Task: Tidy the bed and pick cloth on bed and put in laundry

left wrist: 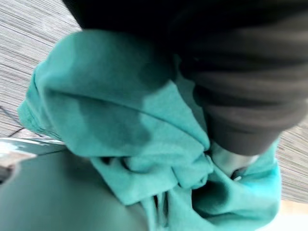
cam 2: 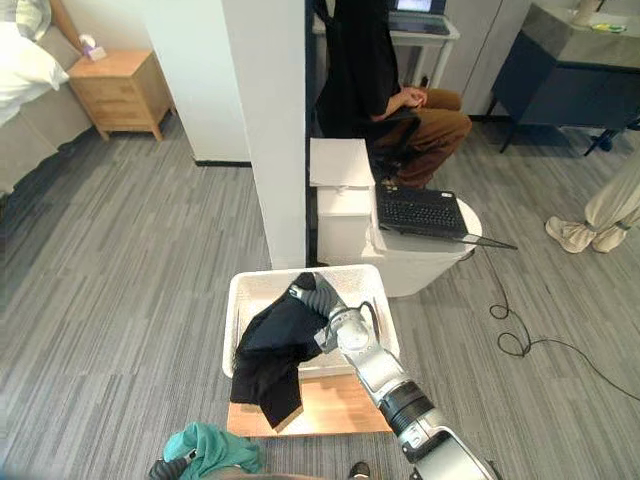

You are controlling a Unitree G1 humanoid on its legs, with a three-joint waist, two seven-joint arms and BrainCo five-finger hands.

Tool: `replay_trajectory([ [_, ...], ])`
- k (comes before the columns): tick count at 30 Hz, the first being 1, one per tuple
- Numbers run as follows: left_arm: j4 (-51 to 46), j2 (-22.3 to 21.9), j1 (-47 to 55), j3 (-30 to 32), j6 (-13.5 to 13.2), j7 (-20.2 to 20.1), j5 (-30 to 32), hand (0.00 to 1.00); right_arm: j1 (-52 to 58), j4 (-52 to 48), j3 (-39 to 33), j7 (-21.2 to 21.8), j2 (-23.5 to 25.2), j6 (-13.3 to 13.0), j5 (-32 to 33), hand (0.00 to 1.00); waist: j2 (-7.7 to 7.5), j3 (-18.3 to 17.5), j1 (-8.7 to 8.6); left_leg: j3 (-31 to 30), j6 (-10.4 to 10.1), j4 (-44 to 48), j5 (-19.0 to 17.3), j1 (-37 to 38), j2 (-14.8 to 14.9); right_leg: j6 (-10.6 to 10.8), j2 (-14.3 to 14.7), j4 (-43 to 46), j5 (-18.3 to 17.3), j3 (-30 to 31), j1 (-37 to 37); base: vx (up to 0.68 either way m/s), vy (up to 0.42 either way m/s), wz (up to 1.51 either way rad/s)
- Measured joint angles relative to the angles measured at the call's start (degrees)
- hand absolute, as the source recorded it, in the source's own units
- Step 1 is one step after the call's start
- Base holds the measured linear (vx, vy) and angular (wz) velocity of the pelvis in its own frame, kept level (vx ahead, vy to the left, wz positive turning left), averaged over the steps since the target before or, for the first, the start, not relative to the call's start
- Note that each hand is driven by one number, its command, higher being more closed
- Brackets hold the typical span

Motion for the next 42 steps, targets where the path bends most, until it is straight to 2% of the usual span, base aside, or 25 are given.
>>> replay_trajectory([
  [3, -0.4, 0.7, -2.6, -0.1, 1.3, 0.1, 0.2, 1.0, -5.2, 7.5, -0.4, -4.9, 1.6, 0.0, -0.2, 1.0, -0.42, 2.6, 0.8, -0.6, 0.4, 0.0, 1.1, -3.0, 0.0, -0.3, 0.1, 0.3, 0.6, -0.2, -2.4, -0.03, -0.003, 0.07],
  [6, -0.9, 1.9, -7.5, -0.3, 2.3, 0.8, 0.2, 1.0, -13.4, 14.0, -1.6, -9.4, 2.3, -0.3, 1.0, 1.0, -1.87, 7.3, 1.61, -1.6, 0.8, 0.8, 1.9, -5.5, 0.1, -0.7, 0.2, 0.3, 1.4, -0.6, -4.0, -0.05, 0.001, 0.11],
  [7, -1.1, 2.4, -9.6, -0.6, 2.4, 1.4, 0.1, 1.0, -16.7, 16.2, -2.9, -11.2, 3.2, -1.0, 2.6, 1.0, -2.62, 9.1, 2.88, -1.5, 0.9, 1.2, 2.0, -6.3, 0.3, -1.0, 0.3, 0.4, 1.8, -0.6, -4.8, -0.08, 0.006, 0.07],
  [10, -1.9, 3.3, -14.8, -2.5, 2.4, 2.3, 0.1, 1.0, -24.6, 21.7, -5.1, -14.7, 3.6, -3.4, 5.4, 1.0, -3.5, 12.9, 4.32, -2.9, 1.2, 2.4, 2.4, -10.0, 0.5, -1.3, 0.3, 1.3, 2.1, -1.4, -7.5, -0.07, 0.006, 0.17],
  [11, -2.3, 3.3, -15.5, -2.5, 2.4, 2.4, 0.1, 1.0, -26.0, 22.6, -5.3, -15.2, 3.7, -3.8, 5.8, 0.0, -3.56, 13.9, 4.43, -3.1, 1.2, 2.4, 2.6, -10.2, 0.5, -1.3, 0.2, 1.5, 2.0, -1.5, -7.7, -0.06, 0.016, 0.19],
  [15, -2.9, 3.3, -18.8, -2.6, 2.4, 3.3, 0.1, 1.0, -30.8, 26.5, -7.3, -15.9, 3.9, -5.1, 9.9, 0.0, -3.68, 17.5, 5.46, -4.4, 1.4, 2.1, 3.6, -12.3, 0.3, -1.4, 0.0, 2.2, 2.0, -2.7, -9.4, 0.0, 0.017, 0.16],
  [17, -3.5, 3.1, -19.0, -3.7, 2.5, 4.2, 0.1, 1.0, -30.7, 28.0, -7.4, -16.2, 3.9, -5.2, 9.9, 0.0, -3.78, 17.6, 6.0, -4.4, 1.4, 2.0, 3.6, -12.9, 0.3, -1.4, 0.0, 2.4, 1.9, -2.7, -10.0, 0.02, 0.005, 0.01],
  [24, -4.9, 2.8, -19.5, -6.9, 3.7, 4.7, 0.2, 1.0, -29.7, 29.0, -8.0, -16.2, 3.6, -5.3, 7.6, 0.0, -3.88, 17.6, 5.92, -4.2, 1.4, 1.8, 3.6, -11.5, 0.5, -1.9, -0.1, 3.9, 1.6, -2.4, -9.4, 0.02, 0.007, 0.0],
  [29, -4.9, 2.9, -18.3, -7.4, 4.7, 4.6, 0.5, 1.0, -21.6, 22.3, -8.3, -15.6, 3.6, -5.5, 6.6, 0.0, -5.1, 16.8, 5.51, -2.7, 1.3, 0.0, 3.7, -7.0, 0.2, -1.9, -0.3, 3.9, 1.6, -1.1, -6.7, 0.0, 0.021, -0.13],
  [31, -4.7, 3.6, -15.9, -7.7, 4.7, 4.6, 0.6, 1.0, -16.6, 16.4, -7.6, -14.5, 3.7, -5.3, 6.6, 0.0, -6.92, 14.4, 4.16, -1.5, 1.2, 0.0, 3.6, -5.6, 0.1, -1.9, -0.5, 3.8, 1.6, 0.0, -6.1, 0.0, 0.018, -0.28],
  [33, -4.0, 3.9, -14.0, -8.9, 4.7, 4.5, 0.7, 1.0, -12.7, 12.2, -7.7, -13.9, 3.4, -4.8, 6.5, 0.0, -7.99, 11.4, 3.34, -0.8, 1.1, 0.0, 3.4, -5.1, 0.1, -1.9, -0.5, 3.6, 1.5, 1.0, -6.0, 0.0, 0.006, -0.21],
  [35, -3.1, 3.5, -12.5, -9.2, 4.7, 4.5, 1.3, 1.0, -8.8, 8.9, -7.8, -13.2, 3.0, -4.2, 6.2, 0.0, -8.19, 8.3, 2.6, -0.1, 1.0, -0.1, 3.3, -4.5, 0.0, -1.7, -0.5, 3.6, 1.4, 1.2, -5.8, 0.0, 0.001, -0.2],
  [38, -2.1, 2.0, -9.9, -9.2, 4.3, 4.4, 1.8, 1.0, -2.5, 4.0, -7.8, -11.8, 1.6, -2.8, 3.8, 0.0, -6.93, 4.4, 1.67, 1.3, 0.7, -0.4, 2.5, -2.5, 0.1, -1.5, -0.5, 3.4, 0.7, 3.0, -4.9, -0.04, 0.004, -0.23],
  [40, -2.1, 1.6, -7.5, -9.2, 3.6, 4.5, 1.6, 1.0, 2.1, 0.7, -9.2, -10.8, -0.1, -1.9, 1.7, 0.0, -5.39, 1.6, 0.45, 2.3, 0.3, -0.4, 1.9, -1.9, 0.0, -1.1, -0.6, 3.3, 0.5, 4.2, -5.1, -0.03, 0.011, -0.2],
  [42, -2.1, 1.3, -6.5, -9.2, 3.2, 4.5, 1.3, 1.0, 5.4, -0.9, -11.4, -10.2, -1.9, -1.5, 0.4, 0.0, -4.22, 0.2, -0.3, 3.0, 0.5, -0.4, 1.5, -1.4, 0.0, -1.0, -0.6, 3.1, 0.5, 5.1, -5.1, -0.01, 0.007, -0.22],
])
